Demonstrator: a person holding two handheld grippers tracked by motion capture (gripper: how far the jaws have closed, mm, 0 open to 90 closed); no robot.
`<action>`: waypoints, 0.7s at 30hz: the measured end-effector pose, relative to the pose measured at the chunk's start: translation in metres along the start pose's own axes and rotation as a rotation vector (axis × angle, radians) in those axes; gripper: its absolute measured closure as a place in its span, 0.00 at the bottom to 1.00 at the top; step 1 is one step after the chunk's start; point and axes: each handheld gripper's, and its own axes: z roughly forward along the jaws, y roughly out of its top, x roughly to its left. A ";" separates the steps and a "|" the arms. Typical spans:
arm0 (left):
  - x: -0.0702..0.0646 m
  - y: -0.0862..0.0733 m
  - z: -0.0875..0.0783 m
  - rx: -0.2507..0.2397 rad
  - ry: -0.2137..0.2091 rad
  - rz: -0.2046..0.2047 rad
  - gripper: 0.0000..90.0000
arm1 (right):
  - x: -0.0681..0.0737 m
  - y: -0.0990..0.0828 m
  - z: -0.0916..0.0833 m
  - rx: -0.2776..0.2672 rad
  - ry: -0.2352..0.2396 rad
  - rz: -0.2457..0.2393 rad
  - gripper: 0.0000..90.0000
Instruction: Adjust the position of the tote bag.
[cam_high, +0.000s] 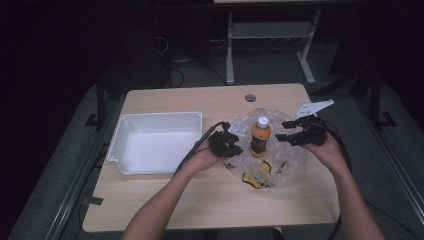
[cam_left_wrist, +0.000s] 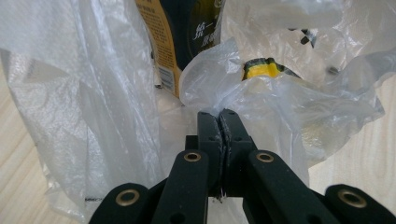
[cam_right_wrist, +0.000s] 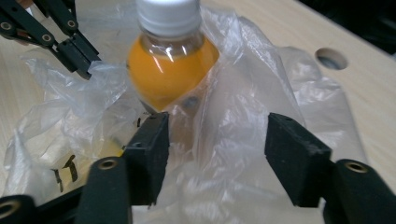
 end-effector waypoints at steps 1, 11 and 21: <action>0.001 -0.001 0.002 0.009 0.001 -0.004 0.99 | -0.003 -0.001 0.009 0.035 0.014 -0.007 0.68; 0.001 -0.006 0.013 0.045 0.011 -0.036 0.99 | -0.016 -0.016 0.027 0.108 0.023 0.069 1.00; -0.007 -0.010 0.025 0.094 0.028 -0.067 0.99 | -0.019 -0.042 0.043 0.187 0.037 0.130 1.00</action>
